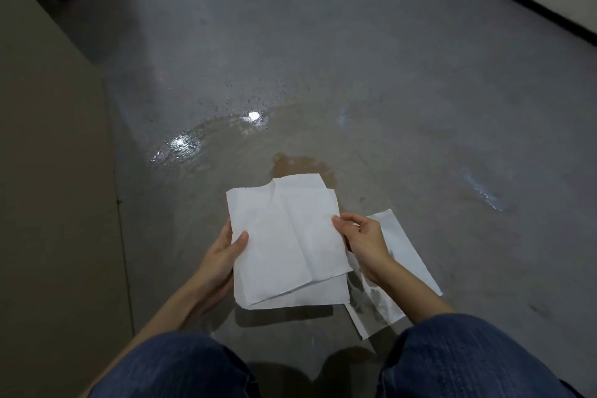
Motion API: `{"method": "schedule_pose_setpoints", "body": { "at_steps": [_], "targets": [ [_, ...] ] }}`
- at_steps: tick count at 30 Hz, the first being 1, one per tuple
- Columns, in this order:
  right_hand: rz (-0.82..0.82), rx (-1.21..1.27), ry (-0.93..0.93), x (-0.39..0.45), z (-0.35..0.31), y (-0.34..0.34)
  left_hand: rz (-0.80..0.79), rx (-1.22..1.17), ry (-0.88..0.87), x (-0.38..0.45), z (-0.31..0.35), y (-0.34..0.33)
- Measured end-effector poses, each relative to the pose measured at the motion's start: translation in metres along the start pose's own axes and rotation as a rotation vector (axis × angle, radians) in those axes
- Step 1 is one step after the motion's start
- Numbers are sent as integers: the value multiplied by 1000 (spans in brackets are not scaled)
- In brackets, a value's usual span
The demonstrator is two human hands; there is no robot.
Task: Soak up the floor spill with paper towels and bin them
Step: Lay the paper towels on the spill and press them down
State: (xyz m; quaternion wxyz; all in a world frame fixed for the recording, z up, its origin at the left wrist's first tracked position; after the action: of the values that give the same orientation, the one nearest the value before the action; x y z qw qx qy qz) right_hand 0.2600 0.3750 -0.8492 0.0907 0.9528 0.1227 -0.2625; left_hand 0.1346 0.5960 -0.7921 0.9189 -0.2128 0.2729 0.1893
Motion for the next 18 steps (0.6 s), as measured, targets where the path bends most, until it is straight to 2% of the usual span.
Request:
{"method": "schedule_pose_setpoints", "body": {
  "at_steps": [5,10,13,18],
  "targets": [
    [24,-114,7,3,1,5,66,40,9,-3,-5,3],
    [-90,-179,13,0,6,6,171,204,-53,-1,1,9],
    [-100,-280,50,1,8,-1,179,379,-83,5,2,17],
    [-66,-453,194,-4,-9,-15,222,681,-372,0,14,24]
  ]
}}
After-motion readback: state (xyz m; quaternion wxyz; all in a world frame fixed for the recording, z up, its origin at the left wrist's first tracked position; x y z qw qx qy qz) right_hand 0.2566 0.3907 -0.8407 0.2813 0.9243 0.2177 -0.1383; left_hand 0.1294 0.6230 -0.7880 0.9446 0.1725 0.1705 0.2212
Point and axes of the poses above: each hand's wrist, its own x-axis towards the middle knuckle, its own y-axis out of the back of the hand, z = x × y, the point moved 5 cm from there along x, towards the middle knuckle, and after that the axes turned 3 degrees about -x, right-handed, at the moved point
